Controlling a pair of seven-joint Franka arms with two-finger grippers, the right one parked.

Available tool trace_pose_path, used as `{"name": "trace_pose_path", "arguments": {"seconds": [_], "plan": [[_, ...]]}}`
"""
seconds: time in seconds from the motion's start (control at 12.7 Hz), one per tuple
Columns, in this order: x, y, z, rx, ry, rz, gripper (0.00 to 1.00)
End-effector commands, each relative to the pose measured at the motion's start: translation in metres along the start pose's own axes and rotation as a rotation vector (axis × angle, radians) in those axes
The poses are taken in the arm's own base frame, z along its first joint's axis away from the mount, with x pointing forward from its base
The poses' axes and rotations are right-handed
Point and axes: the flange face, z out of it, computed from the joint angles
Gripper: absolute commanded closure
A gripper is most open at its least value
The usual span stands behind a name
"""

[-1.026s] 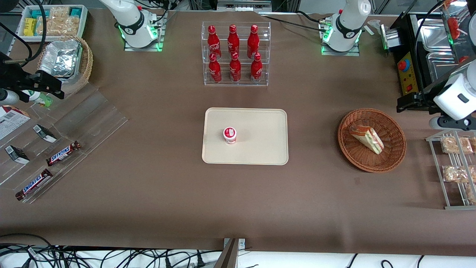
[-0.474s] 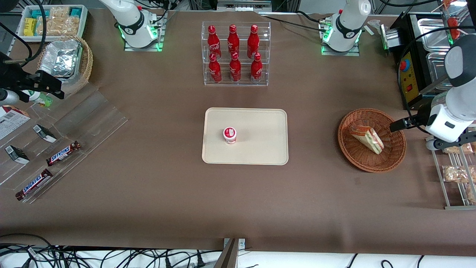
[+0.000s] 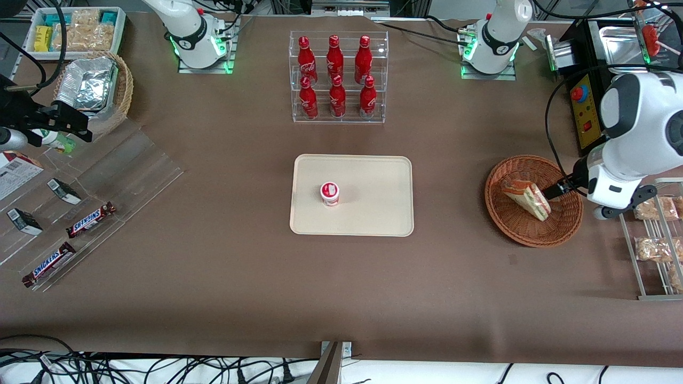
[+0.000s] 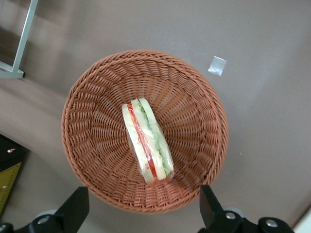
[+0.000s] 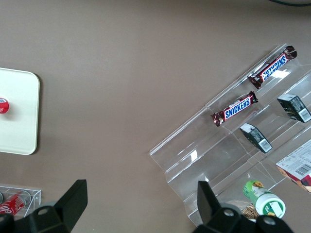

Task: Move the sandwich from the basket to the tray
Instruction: 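Lower the open left gripper around the sandwich and close it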

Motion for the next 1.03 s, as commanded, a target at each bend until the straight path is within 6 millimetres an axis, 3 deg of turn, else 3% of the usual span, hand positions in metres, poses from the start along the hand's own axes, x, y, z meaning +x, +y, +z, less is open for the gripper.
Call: {"name": "trace_pose_path", "arguments": {"seconds": [0.0,0.32,0.95], "plan": [[-0.011,-0.002,0.014,0.002,0.035,-0.054,0.0],[-0.015,0.001,0.037,-0.019,0.055,-0.15,0.0],[-0.035,-0.006,0.107,-0.067,0.092,-0.197,0.0]]}}
